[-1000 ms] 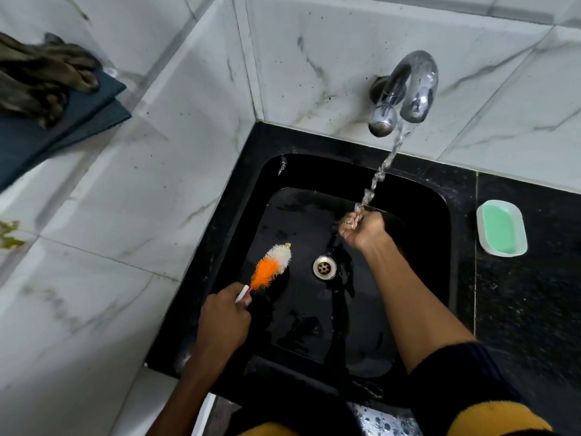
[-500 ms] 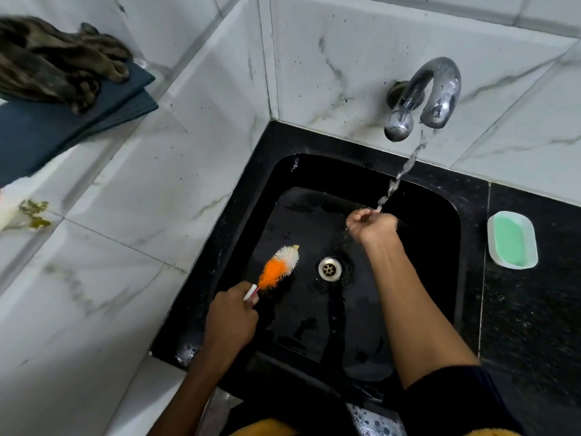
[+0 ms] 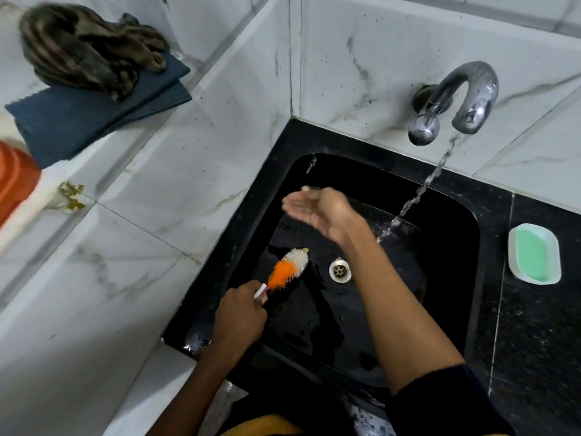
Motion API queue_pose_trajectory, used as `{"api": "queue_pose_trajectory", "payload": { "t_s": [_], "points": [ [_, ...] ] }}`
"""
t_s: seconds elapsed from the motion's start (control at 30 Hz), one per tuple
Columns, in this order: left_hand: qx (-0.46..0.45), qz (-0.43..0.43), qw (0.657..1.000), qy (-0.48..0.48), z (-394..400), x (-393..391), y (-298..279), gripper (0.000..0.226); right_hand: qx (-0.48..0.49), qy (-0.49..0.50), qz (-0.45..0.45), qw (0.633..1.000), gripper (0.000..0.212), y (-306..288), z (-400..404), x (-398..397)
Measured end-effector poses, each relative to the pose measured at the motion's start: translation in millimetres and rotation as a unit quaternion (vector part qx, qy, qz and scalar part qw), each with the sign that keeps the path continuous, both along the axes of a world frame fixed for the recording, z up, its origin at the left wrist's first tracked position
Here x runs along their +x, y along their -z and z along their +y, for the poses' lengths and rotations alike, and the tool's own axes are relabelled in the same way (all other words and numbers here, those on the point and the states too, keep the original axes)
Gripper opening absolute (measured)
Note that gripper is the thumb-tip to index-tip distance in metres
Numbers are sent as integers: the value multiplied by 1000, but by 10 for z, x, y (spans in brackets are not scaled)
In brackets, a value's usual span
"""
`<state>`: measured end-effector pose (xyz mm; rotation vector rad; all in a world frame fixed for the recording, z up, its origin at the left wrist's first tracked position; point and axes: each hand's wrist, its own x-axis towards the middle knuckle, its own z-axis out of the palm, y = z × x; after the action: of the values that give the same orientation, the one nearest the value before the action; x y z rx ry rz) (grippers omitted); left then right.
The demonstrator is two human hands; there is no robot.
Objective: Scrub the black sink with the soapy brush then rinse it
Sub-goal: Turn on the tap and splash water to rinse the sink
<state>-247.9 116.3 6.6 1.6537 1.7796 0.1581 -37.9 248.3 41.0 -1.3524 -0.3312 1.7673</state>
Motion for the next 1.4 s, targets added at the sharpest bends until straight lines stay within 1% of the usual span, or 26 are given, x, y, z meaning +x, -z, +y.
{"api": "queue_pose_trajectory", "payload": {
  "t_s": [0.07,0.1,0.13,0.2,0.27,0.33,0.37,0.4,0.47,0.5,0.57,0.6,0.67,0.77,0.8,0.83,0.9,0.97,1.0,1.03,1.1,1.17,1.23,1.27,1.33,1.4],
  "points": [
    [2,3,1000,6,-10,11,22,25,-2,-146,21,989,34,-58,-72,-309],
    [3,3,1000,8,-14,19,27,27,-8,-180,37,983,34,-50,-102,-423],
    [4,3,1000,10,-16,28,30,25,-18,-192,43,980,34,-43,-128,-494],
    [2,3,1000,13,-16,28,35,16,-31,-166,45,985,32,-9,-159,-486],
    [0,1,1000,10,-11,21,41,12,-48,-85,53,994,30,52,-170,-310],
    [3,-4,1000,3,-10,13,51,16,-76,59,88,991,29,142,-191,-8],
    [5,-5,1000,1,-10,8,55,19,-91,154,128,976,30,201,-224,171],
    [7,-5,1000,-1,-11,2,58,22,-98,249,173,948,33,277,-261,363],
    [6,-4,1000,-4,-9,1,49,22,-82,387,223,891,35,411,-356,736],
    [7,-4,1000,-4,-10,3,43,21,-71,423,231,873,33,458,-398,888],
    [9,-8,1000,-1,-12,16,34,19,-54,441,239,864,21,494,-453,1087],
    [10,-11,1000,0,-16,26,30,19,-48,436,236,867,16,476,-462,1125],
    [11,-14,1000,0,-22,45,22,16,-45,418,205,884,14,431,-414,1122],
    [16,-15,1000,5,-33,66,16,9,-34,397,125,909,27,333,-250,843],
    [17,-15,1000,7,-36,81,18,7,-21,371,93,924,31,287,-192,678],
    [17,-13,1000,8,-41,93,18,6,-5,324,59,944,31,234,-138,471],
    [14,-11,1000,11,-56,120,20,8,35,155,1,987,29,142,-77,34],
    [14,-13,1000,15,-72,146,25,9,47,-29,-14,998,33,51,-60,-310],
    [13,-15,1000,16,-78,152,28,9,45,-91,-5,995,33,31,-59,-422],
    [12,-17,1000,16,-83,157,28,9,40,-124,8,991,32,16,-64,-501],
    [11,-21,1000,18,-91,162,25,10,26,-123,23,992,31,30,-70,-520],
    [11,-22,999,22,-100,169,21,11,1,-59,22,998,30,54,-96,-391],
    [10,-25,999,23,-116,166,22,9,-44,68,49,996,31,105,-128,-94],
    [10,-27,999,24,-126,165,27,8,-60,154,94,982,37,138,-156,110],
    [8,-27,999,26,-140,163,32,7,-59,323,213,920,45,221,-249,544],
    [8,-29,999,27,-144,162,32,7,-33,429,263,864,35,294,-392,906]
  ]
}}
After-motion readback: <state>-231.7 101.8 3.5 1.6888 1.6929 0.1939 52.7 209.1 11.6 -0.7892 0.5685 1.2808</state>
